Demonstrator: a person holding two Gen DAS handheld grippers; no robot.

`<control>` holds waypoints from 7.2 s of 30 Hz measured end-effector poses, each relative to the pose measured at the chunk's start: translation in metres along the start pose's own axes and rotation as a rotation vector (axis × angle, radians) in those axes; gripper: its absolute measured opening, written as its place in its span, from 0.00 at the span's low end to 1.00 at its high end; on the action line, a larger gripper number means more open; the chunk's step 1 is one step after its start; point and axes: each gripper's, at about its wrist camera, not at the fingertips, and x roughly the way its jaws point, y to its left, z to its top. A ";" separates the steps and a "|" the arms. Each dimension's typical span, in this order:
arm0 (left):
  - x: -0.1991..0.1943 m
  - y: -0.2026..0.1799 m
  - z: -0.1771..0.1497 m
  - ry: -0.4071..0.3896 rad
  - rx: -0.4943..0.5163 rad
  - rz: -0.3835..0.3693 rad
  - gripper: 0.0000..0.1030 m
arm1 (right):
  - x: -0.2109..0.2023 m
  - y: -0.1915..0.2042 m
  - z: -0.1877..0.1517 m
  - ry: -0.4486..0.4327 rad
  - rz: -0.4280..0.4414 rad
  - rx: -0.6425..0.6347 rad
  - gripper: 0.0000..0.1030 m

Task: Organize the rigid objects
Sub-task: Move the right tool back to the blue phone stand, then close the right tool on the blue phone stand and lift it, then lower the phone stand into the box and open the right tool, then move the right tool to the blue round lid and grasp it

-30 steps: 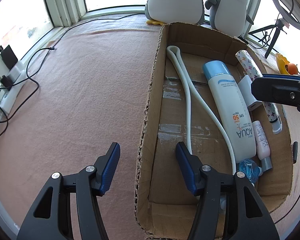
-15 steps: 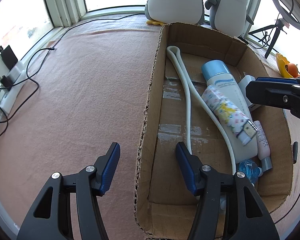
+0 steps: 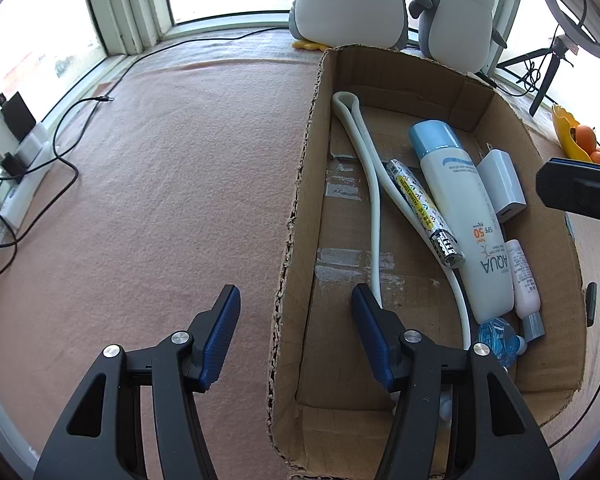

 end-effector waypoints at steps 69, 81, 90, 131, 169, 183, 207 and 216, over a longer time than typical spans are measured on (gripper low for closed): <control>0.002 0.000 0.000 0.002 0.003 0.002 0.57 | 0.018 -0.180 -0.053 0.195 -0.306 0.163 0.45; 0.002 0.002 0.000 0.002 0.002 0.002 0.57 | 0.023 -0.182 -0.046 0.236 -0.298 0.156 0.41; 0.002 0.002 0.000 0.001 0.001 0.002 0.57 | 0.020 -0.184 -0.048 0.226 -0.300 0.166 0.32; 0.002 0.001 0.000 0.002 -0.001 0.002 0.57 | -0.037 -0.020 -0.004 -0.006 -0.071 -0.044 0.32; 0.001 0.001 0.000 0.002 0.000 0.003 0.57 | -0.002 0.007 -0.009 0.026 -0.043 -0.068 0.37; 0.001 0.001 0.001 0.002 -0.001 0.004 0.57 | -0.043 -0.040 -0.021 -0.031 -0.106 -0.008 0.37; 0.001 0.001 0.001 0.002 -0.005 0.001 0.57 | -0.011 -0.135 -0.036 0.100 -0.201 0.104 0.45; 0.001 0.001 0.001 0.002 -0.005 0.001 0.57 | 0.010 -0.142 -0.031 0.139 -0.187 0.107 0.56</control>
